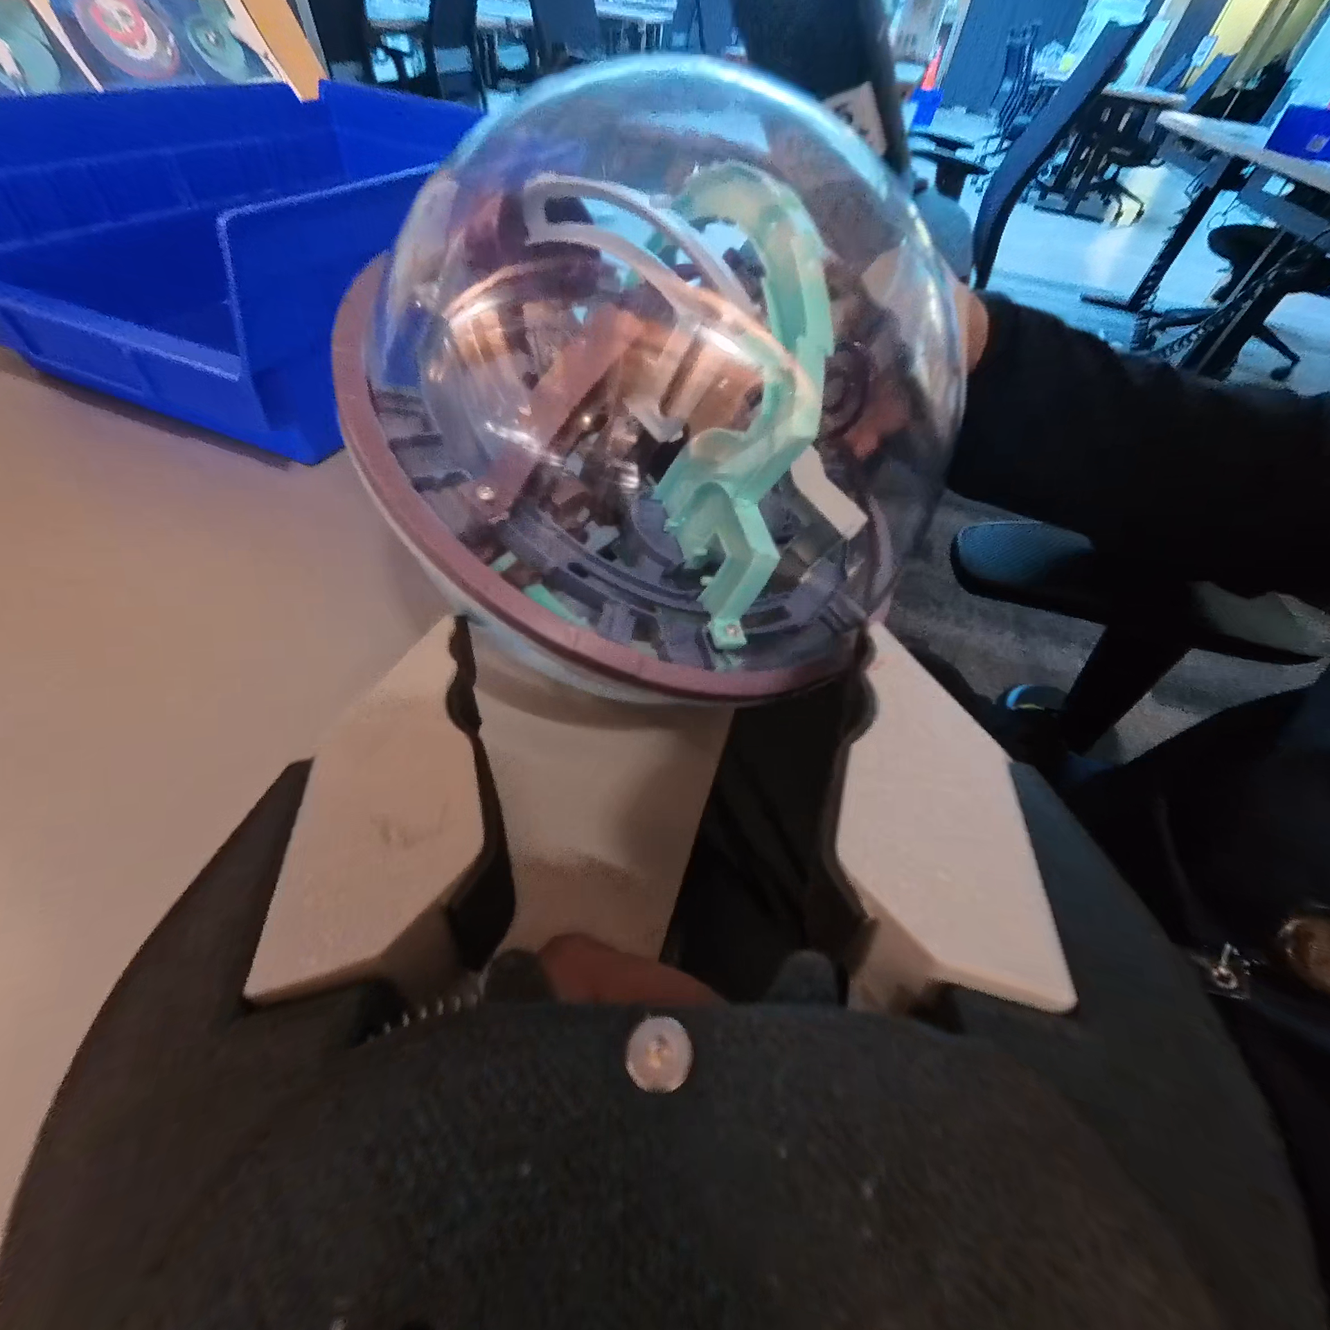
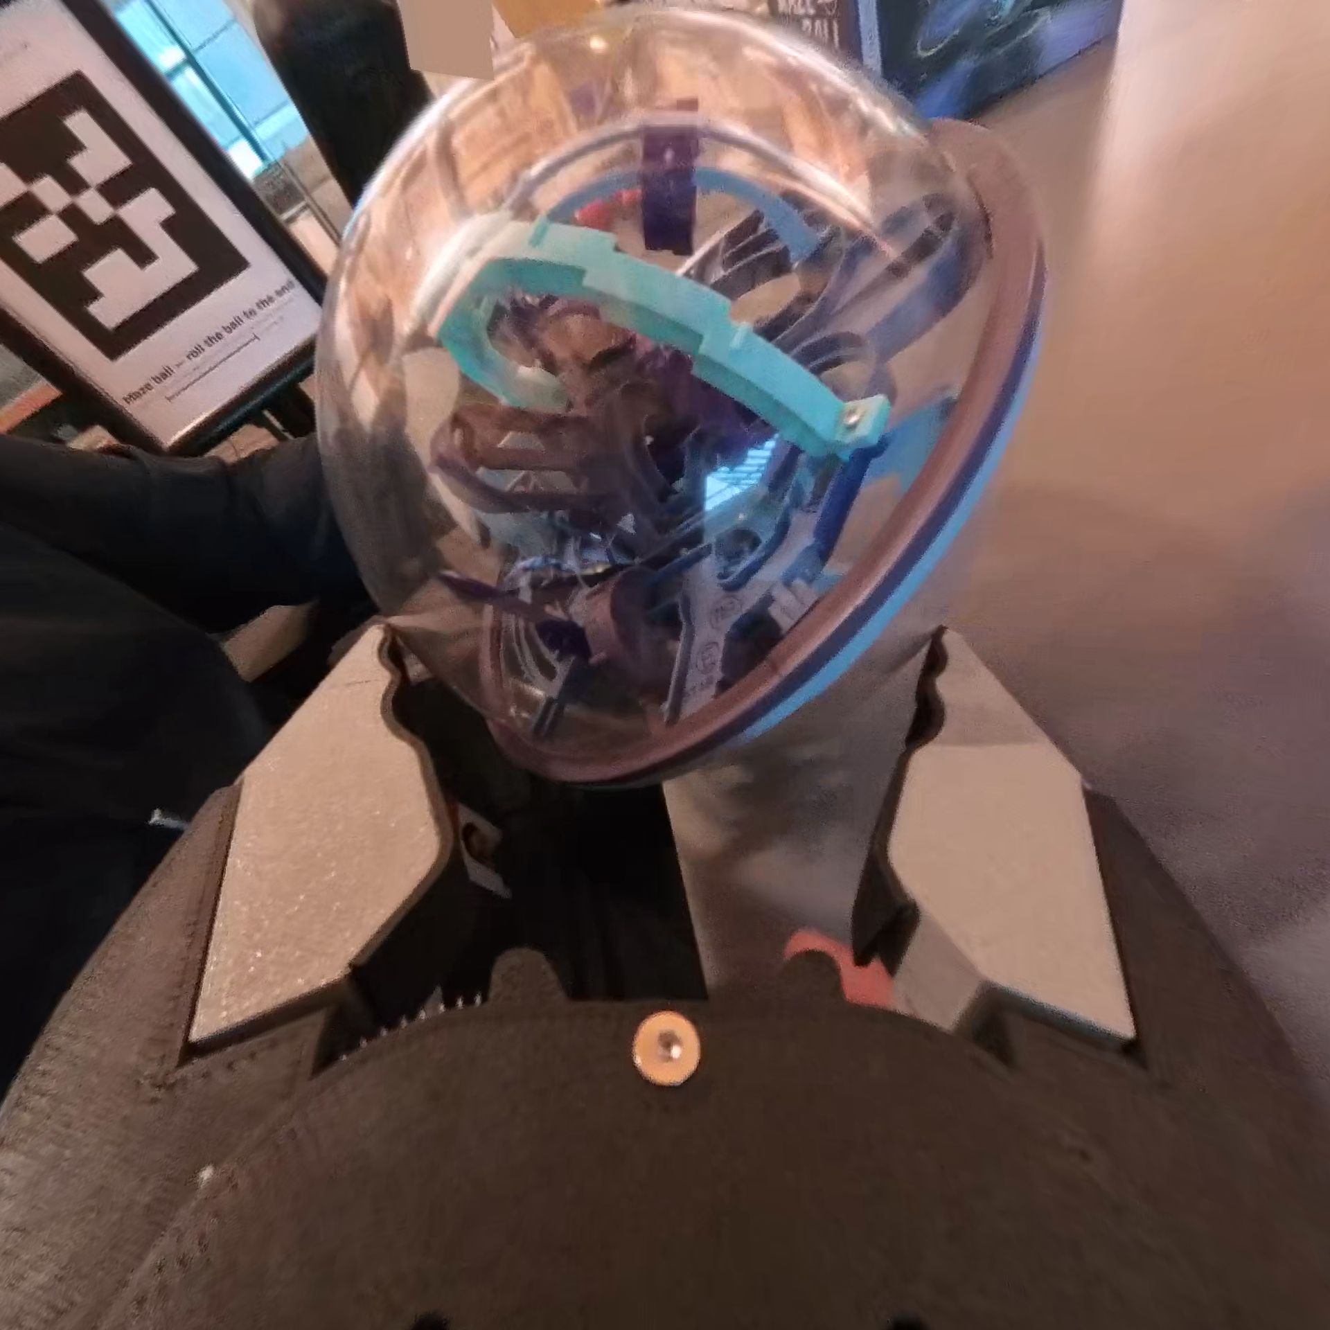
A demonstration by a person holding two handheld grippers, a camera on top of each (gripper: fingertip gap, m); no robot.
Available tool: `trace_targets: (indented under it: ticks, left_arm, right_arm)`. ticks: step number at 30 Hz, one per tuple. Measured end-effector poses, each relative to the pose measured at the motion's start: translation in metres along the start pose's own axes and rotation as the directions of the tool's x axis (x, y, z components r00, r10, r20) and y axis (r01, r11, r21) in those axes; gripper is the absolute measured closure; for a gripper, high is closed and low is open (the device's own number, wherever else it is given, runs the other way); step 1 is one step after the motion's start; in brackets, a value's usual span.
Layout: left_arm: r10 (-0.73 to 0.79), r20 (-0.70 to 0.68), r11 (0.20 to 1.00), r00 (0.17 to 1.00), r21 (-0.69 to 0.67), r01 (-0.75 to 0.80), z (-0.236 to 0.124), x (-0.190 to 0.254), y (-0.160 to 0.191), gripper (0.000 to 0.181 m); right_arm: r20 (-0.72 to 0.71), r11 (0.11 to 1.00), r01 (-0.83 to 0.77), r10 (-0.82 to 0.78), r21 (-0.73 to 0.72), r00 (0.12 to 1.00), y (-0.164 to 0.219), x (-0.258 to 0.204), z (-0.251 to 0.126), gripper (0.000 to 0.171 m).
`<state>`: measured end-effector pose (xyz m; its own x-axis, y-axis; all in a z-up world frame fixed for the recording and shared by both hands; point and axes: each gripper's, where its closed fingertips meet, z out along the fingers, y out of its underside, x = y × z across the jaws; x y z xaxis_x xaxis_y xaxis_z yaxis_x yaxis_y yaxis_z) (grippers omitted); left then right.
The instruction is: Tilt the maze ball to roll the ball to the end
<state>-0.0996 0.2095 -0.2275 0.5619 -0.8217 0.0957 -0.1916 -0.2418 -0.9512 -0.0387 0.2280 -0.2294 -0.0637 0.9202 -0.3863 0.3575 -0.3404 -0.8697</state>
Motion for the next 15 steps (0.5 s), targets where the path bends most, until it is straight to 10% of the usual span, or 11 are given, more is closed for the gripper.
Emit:
trace_targets:
  ticks: [1, 15]
  left_arm:
    - [-0.005, 0.002, 1.0, 1.0, -0.021, 0.005, 0.002, -0.001, 0.003, 0.075]
    - [0.105, 0.025, 0.988, 0.994, -0.113, -0.102, 0.01, 0.005, 0.018, 0.077]
  right_arm:
    - [-0.002, 1.0, 0.007, -0.007, 0.0, 1.0, 0.0, 0.0, 0.003, 0.036]
    - [0.031, 0.99, 0.065, -0.069, 0.127, 0.997, -0.012, -0.011, -0.01, 0.033]
